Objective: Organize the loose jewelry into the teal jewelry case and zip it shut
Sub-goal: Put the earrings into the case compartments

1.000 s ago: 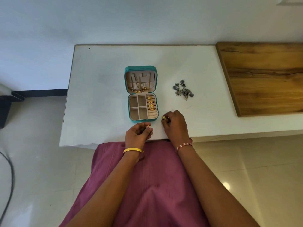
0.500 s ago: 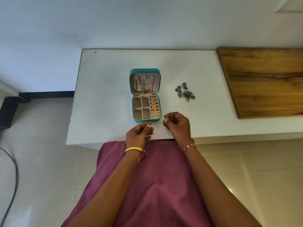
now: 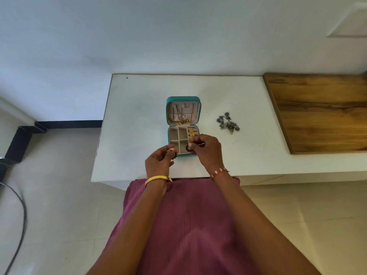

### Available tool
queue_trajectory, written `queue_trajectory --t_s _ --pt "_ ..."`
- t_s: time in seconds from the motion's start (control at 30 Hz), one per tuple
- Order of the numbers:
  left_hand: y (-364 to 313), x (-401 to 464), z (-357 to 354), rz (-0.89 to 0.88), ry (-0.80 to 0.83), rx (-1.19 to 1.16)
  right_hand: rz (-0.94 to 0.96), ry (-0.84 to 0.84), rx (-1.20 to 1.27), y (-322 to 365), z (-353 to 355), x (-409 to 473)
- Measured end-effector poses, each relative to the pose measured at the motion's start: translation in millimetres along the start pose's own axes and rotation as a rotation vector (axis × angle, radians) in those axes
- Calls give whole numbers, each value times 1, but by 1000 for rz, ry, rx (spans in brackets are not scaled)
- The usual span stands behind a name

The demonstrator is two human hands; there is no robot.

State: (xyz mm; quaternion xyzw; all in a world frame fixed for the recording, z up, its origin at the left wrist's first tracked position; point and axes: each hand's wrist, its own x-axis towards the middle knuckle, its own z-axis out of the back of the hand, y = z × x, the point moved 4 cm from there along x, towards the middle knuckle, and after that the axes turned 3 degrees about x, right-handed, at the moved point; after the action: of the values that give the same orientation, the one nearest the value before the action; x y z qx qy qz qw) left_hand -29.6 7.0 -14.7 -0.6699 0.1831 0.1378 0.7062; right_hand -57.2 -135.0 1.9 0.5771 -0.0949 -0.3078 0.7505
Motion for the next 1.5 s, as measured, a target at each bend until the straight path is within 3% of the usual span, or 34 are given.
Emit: queue_trajectory --t_s 0.33,0.5,0.63,0.8,0.93,1.23,1.5 --pt "9 18 -5 42 -66 -38 269 127 -696 11 -30 25" --pt "9 15 -5 84 -69 -27 320 132 -821 9 -32 29" --pt "9 7 -5 135 -45 -53 320 108 -747 9 -26 28" --pt "17 -9 -9 217 -13 -198 202 -14 -384 6 -5 1" --pt "21 -18 -13 227 9 -220 85 53 -220 -5 -12 -34" --pt "20 -17 -12 139 30 -160 72 49 -225 -7 -16 -34" --pt "27 -6 -9 107 -66 -64 103 9 -259 4 -8 0"
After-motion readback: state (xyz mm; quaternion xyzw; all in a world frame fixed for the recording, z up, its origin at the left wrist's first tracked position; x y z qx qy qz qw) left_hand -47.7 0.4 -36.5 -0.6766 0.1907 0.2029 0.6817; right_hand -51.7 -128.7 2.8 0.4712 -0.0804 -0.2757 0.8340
